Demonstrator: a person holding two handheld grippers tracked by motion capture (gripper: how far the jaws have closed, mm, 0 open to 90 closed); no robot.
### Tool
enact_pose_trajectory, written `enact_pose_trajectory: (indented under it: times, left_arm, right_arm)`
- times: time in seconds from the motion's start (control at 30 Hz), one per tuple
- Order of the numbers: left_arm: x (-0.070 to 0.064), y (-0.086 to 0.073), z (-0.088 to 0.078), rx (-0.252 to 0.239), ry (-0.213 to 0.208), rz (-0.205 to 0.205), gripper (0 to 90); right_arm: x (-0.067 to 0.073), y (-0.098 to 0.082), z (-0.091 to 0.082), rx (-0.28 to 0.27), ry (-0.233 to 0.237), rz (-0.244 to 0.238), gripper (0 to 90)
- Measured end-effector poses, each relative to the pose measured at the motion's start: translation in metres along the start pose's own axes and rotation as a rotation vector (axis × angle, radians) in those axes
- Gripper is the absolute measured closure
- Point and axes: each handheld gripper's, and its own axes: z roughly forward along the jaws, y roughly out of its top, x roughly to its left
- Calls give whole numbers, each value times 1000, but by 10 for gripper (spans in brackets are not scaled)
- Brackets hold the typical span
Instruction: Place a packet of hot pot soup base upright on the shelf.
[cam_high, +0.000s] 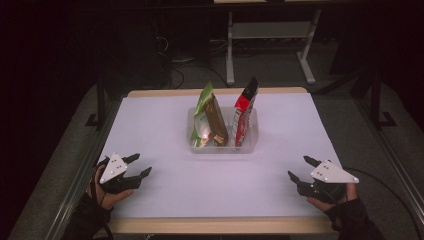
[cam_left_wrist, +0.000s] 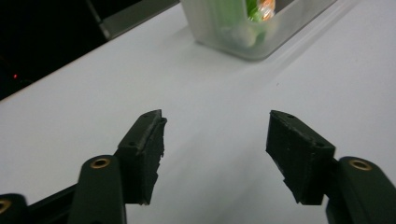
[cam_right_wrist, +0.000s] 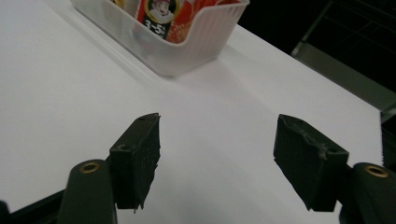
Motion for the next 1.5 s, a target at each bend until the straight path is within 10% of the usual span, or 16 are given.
enact_pose_trajectory:
  times: [1.03,1.33,1.5]
  left_arm:
    - [25,-39,-40,-49,80,-196,185]
    - [22,-58,-64,-146,161,-302,210]
    - [18,-54,-62,-143,158,-264,209]
  right_arm:
    - [-15,-37,-4,-6,-44,139,195]
    - [-11,-34,-3,3,-70,134,198]
    - [-11,-34,-7,-11,-85,141,202]
